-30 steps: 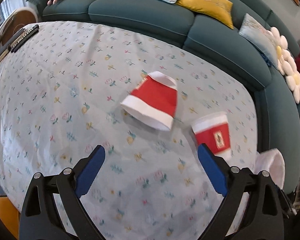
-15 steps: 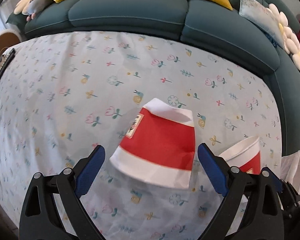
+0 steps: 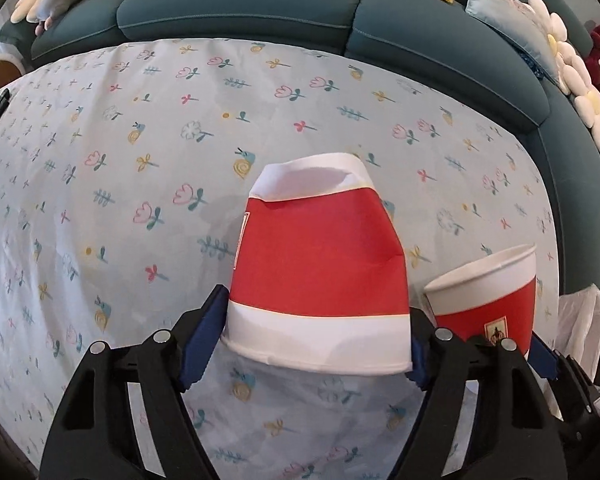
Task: Collect trash
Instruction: 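Grasp the crumpled red cup with the left tool while the right tool grasps the upright red cup, then carry both red cups over the bin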
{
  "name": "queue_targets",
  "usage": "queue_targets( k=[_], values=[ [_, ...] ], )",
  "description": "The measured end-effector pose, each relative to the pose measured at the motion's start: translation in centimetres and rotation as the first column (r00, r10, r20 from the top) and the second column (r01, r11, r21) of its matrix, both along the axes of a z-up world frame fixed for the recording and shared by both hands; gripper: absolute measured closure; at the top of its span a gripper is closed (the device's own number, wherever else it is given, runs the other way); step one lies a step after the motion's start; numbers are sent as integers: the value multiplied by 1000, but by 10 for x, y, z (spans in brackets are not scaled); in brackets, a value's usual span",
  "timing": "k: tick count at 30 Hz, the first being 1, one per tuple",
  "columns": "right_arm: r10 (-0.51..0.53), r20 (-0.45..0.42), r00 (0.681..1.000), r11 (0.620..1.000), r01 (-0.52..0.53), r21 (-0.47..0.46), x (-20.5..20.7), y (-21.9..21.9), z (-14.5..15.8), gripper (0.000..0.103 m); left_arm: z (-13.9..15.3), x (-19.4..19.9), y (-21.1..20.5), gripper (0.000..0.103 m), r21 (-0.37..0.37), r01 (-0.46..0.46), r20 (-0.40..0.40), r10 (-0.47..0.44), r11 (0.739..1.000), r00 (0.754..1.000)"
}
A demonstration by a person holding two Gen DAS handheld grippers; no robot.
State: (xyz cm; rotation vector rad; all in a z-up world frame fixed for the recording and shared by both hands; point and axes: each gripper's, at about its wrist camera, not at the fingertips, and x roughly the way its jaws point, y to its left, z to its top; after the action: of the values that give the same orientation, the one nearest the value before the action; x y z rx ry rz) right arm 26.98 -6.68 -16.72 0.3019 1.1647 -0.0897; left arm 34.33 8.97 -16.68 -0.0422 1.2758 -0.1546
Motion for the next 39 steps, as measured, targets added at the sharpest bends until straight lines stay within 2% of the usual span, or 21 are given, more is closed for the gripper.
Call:
queue_targets(
  k=[9,18,27,39],
  values=[
    [-52,35,998,999,52,6,-46,-16,25,42,17,-48,-16,32,-13,25,-2,-25,1000,1000],
    [-132,90,987,991,132,2,-106,-56,59,42,50,-100,-64,32,-25,98,28,-97,995,995],
    [-234,154,960,972,236,4,-167,-109,92,42,89,-147,-125,31,-25,205,87,-202,978,975],
    [-340,209,917,939,345,15,-232,-169,115,42,115,-199,-196,31,-2,330,136,-326,944,935]
  ],
)
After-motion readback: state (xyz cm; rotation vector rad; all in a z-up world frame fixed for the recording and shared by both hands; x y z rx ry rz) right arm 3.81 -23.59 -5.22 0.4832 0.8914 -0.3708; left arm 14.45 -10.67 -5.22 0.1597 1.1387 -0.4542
